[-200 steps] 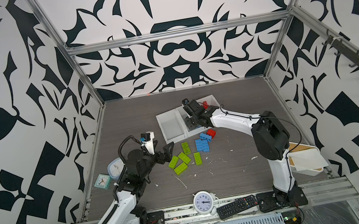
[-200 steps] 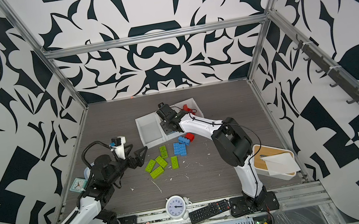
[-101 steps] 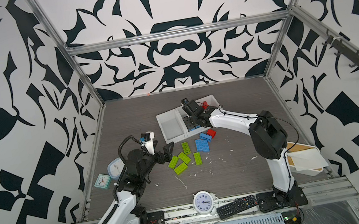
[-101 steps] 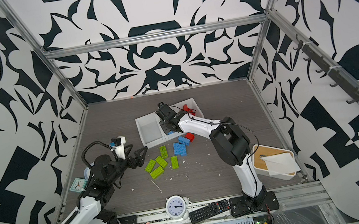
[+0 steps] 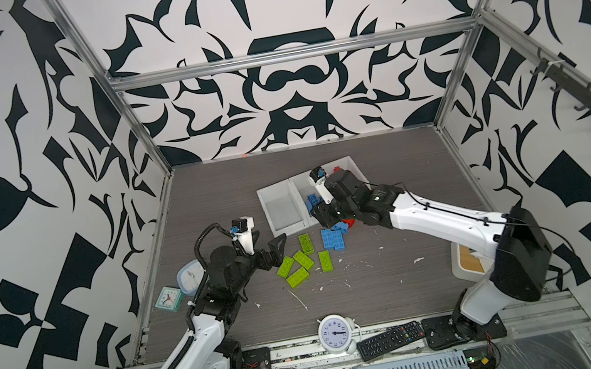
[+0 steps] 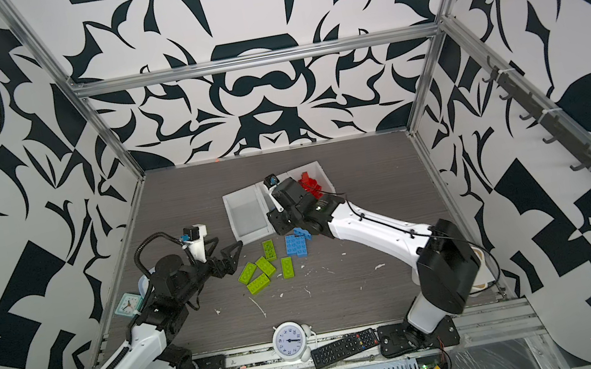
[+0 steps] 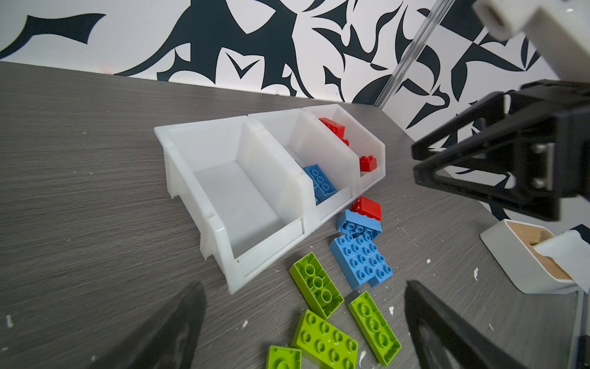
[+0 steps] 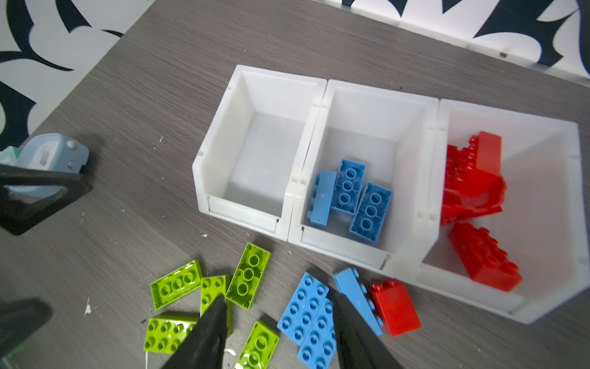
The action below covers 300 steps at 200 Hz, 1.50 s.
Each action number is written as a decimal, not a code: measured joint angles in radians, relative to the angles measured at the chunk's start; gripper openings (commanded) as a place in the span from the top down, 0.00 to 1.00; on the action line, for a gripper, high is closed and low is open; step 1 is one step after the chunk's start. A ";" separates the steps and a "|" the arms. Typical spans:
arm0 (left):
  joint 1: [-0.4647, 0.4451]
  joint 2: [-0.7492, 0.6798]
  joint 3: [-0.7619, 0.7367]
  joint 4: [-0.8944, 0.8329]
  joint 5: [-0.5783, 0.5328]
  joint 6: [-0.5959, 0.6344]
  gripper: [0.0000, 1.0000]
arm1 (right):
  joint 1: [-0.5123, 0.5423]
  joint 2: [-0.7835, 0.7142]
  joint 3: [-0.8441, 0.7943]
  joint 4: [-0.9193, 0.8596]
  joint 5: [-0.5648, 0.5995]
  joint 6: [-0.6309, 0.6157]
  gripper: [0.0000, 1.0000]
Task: Sort the legos into containers by color
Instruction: 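Withdraw the right gripper and move it over a blue 2x4 brick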
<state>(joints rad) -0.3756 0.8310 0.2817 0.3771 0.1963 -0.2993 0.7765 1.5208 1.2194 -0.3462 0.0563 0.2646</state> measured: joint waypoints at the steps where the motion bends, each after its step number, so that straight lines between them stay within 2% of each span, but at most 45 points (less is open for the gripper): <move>1: 0.000 0.000 0.000 0.000 0.000 0.000 0.00 | 0.000 -0.003 -0.003 -0.001 0.000 0.001 0.44; 32: 0.000 0.000 0.000 0.000 0.000 0.000 0.00 | -0.005 -0.109 -0.165 -0.014 0.017 0.052 0.44; 85: 0.000 0.010 0.000 0.001 0.000 0.000 0.00 | -0.007 -0.137 -0.299 -0.027 0.018 0.121 0.44; 146: 0.000 0.016 0.000 0.001 0.000 0.000 0.00 | -0.007 -0.066 -0.329 0.008 0.005 0.152 0.42; 300: 0.000 0.015 0.000 0.000 0.001 0.000 0.00 | -0.007 0.152 -0.317 0.090 -0.029 0.139 0.41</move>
<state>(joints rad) -0.3756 0.8463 0.2817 0.3775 0.1974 -0.2993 0.7692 1.6730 0.9028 -0.2562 0.0277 0.4038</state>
